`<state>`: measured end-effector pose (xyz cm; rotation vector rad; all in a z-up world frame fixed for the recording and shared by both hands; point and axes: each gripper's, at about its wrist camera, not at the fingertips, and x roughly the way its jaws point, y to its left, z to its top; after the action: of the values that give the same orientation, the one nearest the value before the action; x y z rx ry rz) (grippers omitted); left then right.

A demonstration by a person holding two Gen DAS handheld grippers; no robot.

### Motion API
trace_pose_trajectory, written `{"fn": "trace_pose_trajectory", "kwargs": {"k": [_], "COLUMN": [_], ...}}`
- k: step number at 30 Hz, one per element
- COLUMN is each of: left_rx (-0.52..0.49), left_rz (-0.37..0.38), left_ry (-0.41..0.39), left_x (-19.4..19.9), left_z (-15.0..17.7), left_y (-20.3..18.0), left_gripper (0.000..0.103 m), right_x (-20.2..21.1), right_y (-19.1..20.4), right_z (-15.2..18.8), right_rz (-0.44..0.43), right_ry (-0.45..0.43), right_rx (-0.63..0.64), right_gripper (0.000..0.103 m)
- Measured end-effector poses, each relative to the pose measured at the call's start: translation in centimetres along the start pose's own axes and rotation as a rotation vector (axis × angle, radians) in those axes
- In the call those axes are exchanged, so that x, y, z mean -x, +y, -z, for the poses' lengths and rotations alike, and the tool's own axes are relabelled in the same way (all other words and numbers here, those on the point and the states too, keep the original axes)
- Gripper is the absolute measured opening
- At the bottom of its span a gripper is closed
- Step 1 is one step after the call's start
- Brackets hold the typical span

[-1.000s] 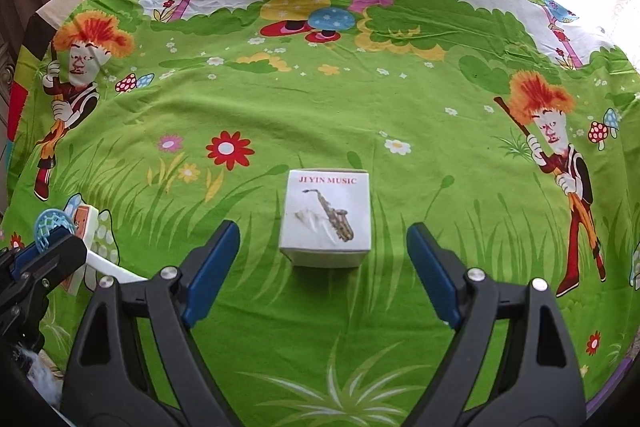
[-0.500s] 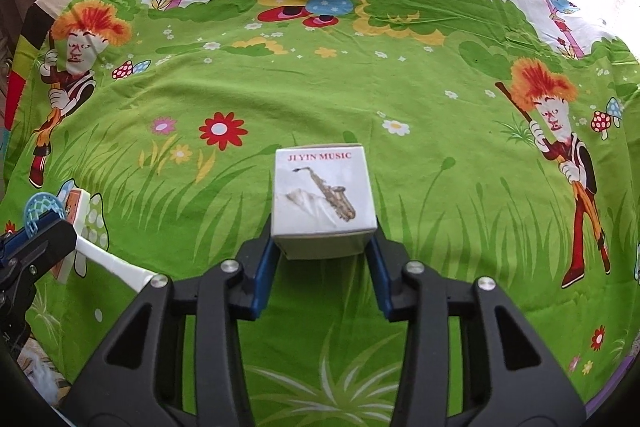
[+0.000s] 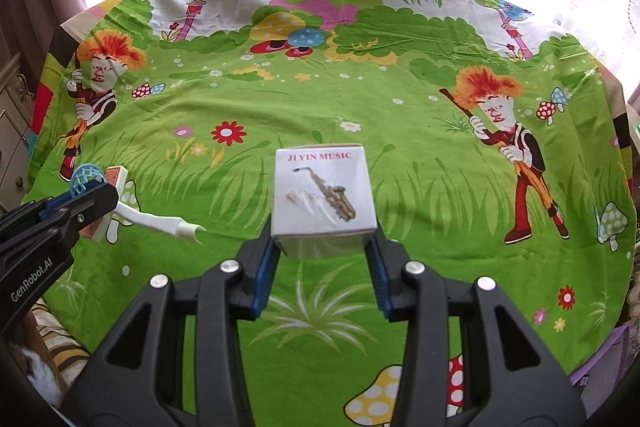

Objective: Organize rigid objects
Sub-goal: 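Carry the hoop toy and music box into the storage box, open both tools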

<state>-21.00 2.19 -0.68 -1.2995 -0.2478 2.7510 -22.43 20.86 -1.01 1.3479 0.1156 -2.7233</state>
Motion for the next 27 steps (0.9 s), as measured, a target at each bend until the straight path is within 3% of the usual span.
{"fn": "trace_pose_trajectory", "kwargs": {"k": [5,16,27], "left_rx": [-0.042,-0.164,-0.391], "left_rz": [0.043,0.242,0.423], "left_ry": [-0.029,0.010,0.091], "left_x": [1.9,5.7,8.7], "left_z": [0.1,3.2,7.7], "left_y": [-2.1,-10.1,-20.7], "left_gripper": [0.018,0.018,0.018], "right_x": [3.4,11.0,18.1], "right_y": [-2.2,-9.1,-18.5], "right_z": [1.8,7.9,15.2], "right_rz": [0.016,0.100,0.232], "right_ry": [-0.018,-0.032,-0.039], "right_rx": [-0.042,-0.111,-0.239], "right_gripper": [0.045,0.045,0.045]}}
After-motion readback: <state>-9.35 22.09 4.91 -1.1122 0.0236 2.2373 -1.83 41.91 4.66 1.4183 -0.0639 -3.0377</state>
